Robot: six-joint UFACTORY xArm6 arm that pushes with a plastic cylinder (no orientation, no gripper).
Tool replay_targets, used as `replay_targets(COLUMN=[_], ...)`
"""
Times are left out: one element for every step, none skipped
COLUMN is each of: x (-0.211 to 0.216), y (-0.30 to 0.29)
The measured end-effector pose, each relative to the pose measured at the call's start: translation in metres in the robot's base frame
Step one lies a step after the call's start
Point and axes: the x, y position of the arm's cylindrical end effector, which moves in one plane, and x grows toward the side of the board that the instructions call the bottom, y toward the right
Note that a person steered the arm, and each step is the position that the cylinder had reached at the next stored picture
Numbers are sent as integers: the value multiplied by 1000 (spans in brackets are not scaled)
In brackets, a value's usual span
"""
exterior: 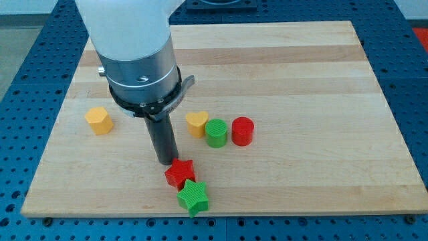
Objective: Separate the green circle from the red circle
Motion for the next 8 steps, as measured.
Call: replay_targets(x=[-8, -8, -13, -17, -11, -9, -10, -23], y=[4, 4, 8, 19, 27, 34, 51, 56])
